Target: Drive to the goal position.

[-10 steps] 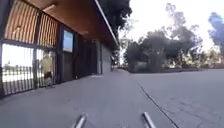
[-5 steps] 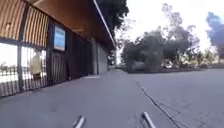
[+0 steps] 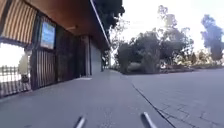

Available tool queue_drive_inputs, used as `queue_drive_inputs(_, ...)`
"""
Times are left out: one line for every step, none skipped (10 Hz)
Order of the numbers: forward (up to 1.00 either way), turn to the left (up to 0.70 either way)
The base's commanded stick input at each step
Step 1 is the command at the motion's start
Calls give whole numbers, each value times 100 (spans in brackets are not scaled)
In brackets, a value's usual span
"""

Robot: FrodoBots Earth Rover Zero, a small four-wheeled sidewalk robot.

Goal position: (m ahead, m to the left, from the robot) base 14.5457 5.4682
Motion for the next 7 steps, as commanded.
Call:
queue_drive_inputs(97, 0)
queue_drive_inputs(97, 0)
queue_drive_inputs(98, 0)
queue_drive_inputs(98, 0)
queue_drive_inputs(97, 0)
queue_drive_inputs(98, 0)
queue_drive_inputs(97, 0)
